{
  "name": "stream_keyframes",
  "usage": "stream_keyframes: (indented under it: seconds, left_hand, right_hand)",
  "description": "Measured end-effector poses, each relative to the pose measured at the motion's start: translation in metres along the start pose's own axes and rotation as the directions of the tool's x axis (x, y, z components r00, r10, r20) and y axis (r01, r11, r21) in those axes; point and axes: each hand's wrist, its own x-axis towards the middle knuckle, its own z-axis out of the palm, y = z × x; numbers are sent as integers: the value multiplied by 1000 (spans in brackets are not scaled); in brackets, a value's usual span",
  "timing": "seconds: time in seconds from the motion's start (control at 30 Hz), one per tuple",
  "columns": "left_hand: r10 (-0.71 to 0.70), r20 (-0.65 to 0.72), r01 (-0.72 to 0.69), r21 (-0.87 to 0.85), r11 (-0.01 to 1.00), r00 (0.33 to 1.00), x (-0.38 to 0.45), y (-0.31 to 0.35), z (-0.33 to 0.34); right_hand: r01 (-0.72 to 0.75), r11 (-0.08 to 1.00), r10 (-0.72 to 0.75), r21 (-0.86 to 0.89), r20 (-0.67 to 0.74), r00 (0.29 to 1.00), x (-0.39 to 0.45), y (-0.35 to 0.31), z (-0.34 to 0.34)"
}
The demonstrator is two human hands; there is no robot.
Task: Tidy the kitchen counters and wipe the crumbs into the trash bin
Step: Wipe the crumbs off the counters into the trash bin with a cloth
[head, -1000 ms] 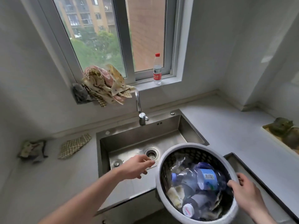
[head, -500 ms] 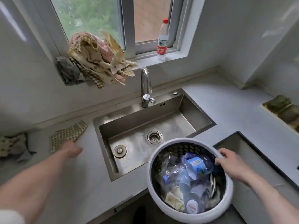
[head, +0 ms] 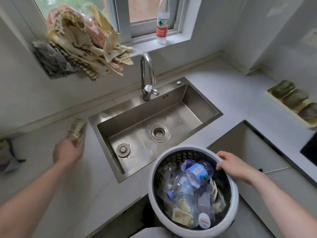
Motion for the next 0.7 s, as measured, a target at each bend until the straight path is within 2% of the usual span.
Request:
stream_keyframes:
  seconds: [0.03, 0.1, 0.2, 0.27, 0.4, 0.53, 0.6, 0.63, 0.7]
  left_hand:
    - [61, -82, -69, -98, 993, 995, -20, 17, -7]
    - [179, -136, -213, -308, 927, 975, -67, 54, -19]
    - [365, -45, -316, -604, 732, 930, -141, 101, -28]
    - [497, 14, -343, -707, 619, 868, -190, 132, -34]
    - [707, 110, -357, -802, 478, 699, -264, 185, -35]
    - [775, 170, -322, -840, 437, 608, -311, 224, -27]
    - [818, 120, -381, -841, 385, 563, -329, 241, -27]
    - [821, 60, -444, -817, 368, 568, -334, 248, -27]
    - [750, -68, -516, -766, 384, 658, -333, 255, -28]
  right_hand:
    - [-1, 1000, 1, 13, -1, 1000, -1, 4, 2]
    - [-7, 999, 7, 35, -6, 1000, -4, 13, 5]
    - [-18, 997, 19, 79, -16, 1000, -7, 30, 12]
    - [-16, 993, 20, 117, -28, 999, -9, 41, 16]
    - [-19, 981, 33, 194, -69, 997, -12, 63, 24]
    - [6, 966, 23, 259, -111, 994, -17, 90, 28]
    - [42, 960, -6, 279, -127, 992, -22, 104, 26]
    - [58, 959, -22, 279, -130, 991, -24, 112, 24]
    - [76, 958, -41, 277, -130, 991, -26, 130, 17]
